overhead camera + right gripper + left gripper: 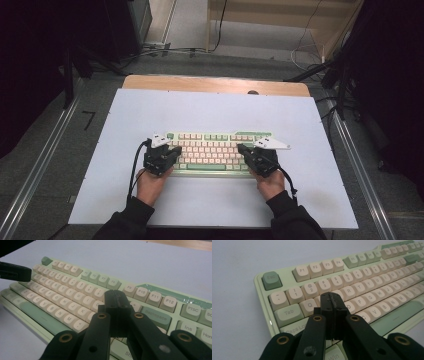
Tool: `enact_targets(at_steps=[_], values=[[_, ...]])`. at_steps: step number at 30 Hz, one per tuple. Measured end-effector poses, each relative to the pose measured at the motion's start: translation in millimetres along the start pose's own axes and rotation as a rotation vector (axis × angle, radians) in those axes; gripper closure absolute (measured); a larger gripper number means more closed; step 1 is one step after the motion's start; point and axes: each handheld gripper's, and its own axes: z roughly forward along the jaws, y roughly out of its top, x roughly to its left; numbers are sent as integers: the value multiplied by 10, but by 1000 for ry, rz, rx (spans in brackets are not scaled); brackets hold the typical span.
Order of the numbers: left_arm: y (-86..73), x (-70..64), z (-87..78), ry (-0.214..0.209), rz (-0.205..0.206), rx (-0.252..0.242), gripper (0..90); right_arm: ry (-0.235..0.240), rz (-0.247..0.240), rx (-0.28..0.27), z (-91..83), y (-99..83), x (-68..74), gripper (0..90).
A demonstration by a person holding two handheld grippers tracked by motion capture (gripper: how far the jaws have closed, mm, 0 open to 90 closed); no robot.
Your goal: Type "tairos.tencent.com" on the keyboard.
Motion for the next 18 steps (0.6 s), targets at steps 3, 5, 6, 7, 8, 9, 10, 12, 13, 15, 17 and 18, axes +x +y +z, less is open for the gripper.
enact_targets(at_steps=[3, 5, 6, 7, 8, 9, 10, 12, 13, 15, 17, 18], values=[[-12, 9, 9, 6, 0, 7, 900, -1, -1, 0, 3, 0, 0, 880], [-19, 10, 16, 11, 2, 11, 900, -1, -1, 0, 5, 0, -1, 880], [-22, 9, 18, 19, 6, 13, 900, -1, -1, 1, 6, -1, -1, 880], [-23, 7, 18, 22, 7, 12, 900, -1, -2, 1, 7, -1, 0, 880], [-24, 5, 20, 21, 5, 12, 900, -2, -1, 2, 6, -1, 1, 880], [-25, 2, 23, 22, 6, 13, 900, -2, -2, 2, 7, -2, 2, 880], [-26, 0, 26, 27, 9, 14, 900, -2, -2, 2, 6, -2, 1, 880], [-31, -1, 35, 24, 8, 21, 900, -2, -1, 2, 7, -2, 0, 880], [-33, -2, 37, 27, 10, 21, 900, -2, -3, 3, 8, -2, -2, 880], [-35, -10, 38, 32, 10, 18, 900, -3, -4, 3, 8, -2, -2, 880], [-39, -18, 40, 42, 17, 20, 900, -3, -4, 3, 7, -2, -1, 880], [-41, -25, 47, 42, 19, 26, 900, -3, -4, 3, 8, -3, 0, 880]])
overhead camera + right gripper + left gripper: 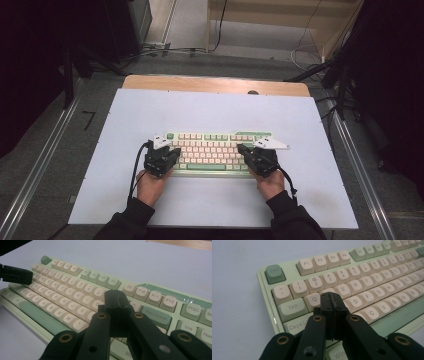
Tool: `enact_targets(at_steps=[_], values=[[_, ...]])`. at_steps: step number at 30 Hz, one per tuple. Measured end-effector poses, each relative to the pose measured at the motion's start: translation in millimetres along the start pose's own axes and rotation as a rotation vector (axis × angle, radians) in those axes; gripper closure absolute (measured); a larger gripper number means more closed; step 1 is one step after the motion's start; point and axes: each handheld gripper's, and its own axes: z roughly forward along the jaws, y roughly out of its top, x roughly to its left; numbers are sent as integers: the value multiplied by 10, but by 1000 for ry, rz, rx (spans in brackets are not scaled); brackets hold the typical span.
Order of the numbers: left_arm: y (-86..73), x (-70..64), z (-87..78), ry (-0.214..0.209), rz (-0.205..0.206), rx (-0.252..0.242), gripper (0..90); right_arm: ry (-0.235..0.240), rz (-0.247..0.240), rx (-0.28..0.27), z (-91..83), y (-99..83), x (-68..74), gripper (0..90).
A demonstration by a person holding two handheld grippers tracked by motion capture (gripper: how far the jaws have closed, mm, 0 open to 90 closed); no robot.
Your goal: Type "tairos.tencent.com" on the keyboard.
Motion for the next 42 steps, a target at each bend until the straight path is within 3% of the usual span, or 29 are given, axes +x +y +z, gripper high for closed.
enact_targets(at_steps=[4, 8, 22, 42], values=[[-5, -2, 11, 1, -7, 7, 900, 0, -3, 6, 8, -5, 2, 880], [10, 6, -31, -14, -25, -28, 900, 1, -2, 5, 7, -5, 5, 880], [44, 15, -97, -41, -47, -73, 900, 7, -8, 4, 16, -2, 34, 880], [43, 6, -81, -49, -40, -65, 900, 43, -23, 24, 183, 77, 183, 880]])
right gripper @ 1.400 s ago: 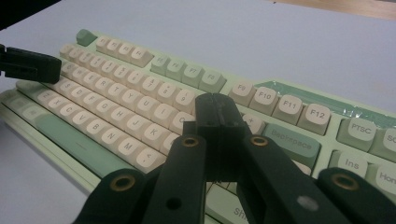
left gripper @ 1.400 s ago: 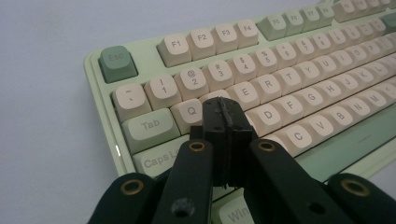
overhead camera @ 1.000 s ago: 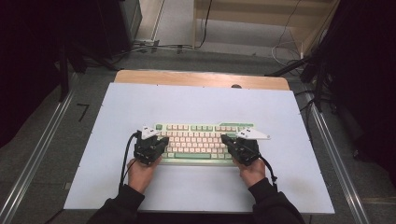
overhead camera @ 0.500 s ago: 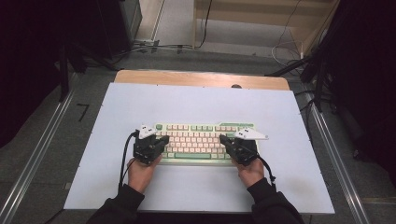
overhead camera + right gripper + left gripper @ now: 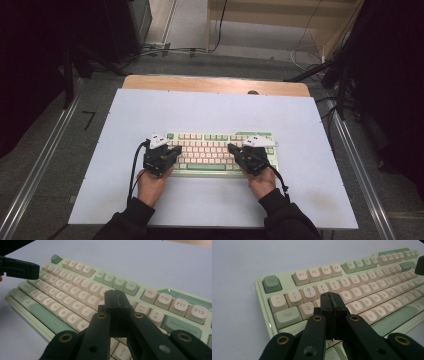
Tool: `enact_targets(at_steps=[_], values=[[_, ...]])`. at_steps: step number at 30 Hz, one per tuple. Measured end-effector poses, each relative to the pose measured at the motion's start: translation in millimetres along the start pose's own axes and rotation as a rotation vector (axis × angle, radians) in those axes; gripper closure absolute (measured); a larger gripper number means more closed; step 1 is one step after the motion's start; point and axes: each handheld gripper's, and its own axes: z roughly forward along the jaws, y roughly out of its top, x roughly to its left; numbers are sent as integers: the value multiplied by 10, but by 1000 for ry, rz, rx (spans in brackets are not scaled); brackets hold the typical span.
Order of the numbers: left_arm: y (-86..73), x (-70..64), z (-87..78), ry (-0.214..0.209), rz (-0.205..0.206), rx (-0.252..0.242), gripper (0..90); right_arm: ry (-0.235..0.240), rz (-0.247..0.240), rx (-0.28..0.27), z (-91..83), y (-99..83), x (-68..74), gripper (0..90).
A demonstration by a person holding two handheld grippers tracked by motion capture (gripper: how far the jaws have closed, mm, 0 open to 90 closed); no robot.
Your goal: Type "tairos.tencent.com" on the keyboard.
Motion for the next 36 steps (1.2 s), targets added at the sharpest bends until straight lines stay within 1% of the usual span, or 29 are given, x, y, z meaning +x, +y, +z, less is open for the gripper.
enact_targets(at_steps=[11, 16, 19, 36], values=[[2, 3, -1, -2, -4, -3, 900, -1, 6, 12, 104, 22, 41, 880], [1, -4, 1, -2, 0, -1, 900, -3, 3, 17, 141, 28, 55, 880], [0, -2, 3, -1, 3, 2, 900, -2, -7, 20, 166, 29, 67, 881], [1, 2, 4, -2, 1, 3, 900, -5, -14, 40, 276, 36, 99, 881]])
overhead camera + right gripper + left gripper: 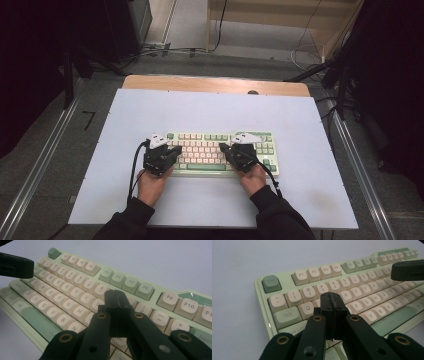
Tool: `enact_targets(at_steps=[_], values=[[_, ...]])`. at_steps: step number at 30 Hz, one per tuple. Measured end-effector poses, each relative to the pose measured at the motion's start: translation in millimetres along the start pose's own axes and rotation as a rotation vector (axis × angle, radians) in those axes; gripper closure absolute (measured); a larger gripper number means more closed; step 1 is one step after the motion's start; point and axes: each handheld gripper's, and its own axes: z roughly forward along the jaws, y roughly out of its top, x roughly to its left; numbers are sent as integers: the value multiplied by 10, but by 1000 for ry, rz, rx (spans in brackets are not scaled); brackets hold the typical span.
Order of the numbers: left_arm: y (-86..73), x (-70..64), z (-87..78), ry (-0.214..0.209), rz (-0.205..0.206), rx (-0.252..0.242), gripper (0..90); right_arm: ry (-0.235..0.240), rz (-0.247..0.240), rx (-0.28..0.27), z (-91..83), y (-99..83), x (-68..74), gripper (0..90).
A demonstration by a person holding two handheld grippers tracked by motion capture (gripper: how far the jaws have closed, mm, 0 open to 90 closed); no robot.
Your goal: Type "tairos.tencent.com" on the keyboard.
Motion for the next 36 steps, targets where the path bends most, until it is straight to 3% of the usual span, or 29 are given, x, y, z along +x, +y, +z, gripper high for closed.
enact_targets(at_steps=[36], values=[[3, 1, -5, 0, 0, -4, 900, -15, -12, 56, 135, 12, 51, 881]])
